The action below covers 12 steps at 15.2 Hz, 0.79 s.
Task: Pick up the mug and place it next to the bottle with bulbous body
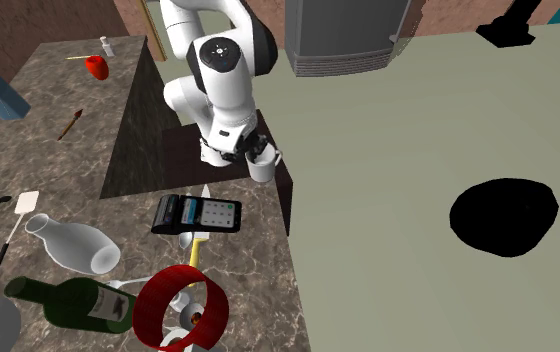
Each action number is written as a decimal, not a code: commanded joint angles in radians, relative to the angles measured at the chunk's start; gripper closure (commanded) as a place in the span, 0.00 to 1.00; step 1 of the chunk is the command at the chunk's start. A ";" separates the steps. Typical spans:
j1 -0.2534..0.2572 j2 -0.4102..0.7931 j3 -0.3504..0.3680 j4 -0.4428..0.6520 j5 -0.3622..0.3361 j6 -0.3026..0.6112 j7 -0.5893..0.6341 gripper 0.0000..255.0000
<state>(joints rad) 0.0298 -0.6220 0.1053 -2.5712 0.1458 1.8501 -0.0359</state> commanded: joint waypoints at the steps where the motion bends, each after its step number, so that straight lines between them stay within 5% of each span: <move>1: -0.001 -0.006 -0.002 0.023 -0.002 -0.029 0.002 1.00; 12: -0.003 -0.019 -0.012 0.162 -0.012 -0.181 0.014 1.00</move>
<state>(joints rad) 0.0260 -0.6462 0.0926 -2.4252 0.1339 1.6802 -0.0249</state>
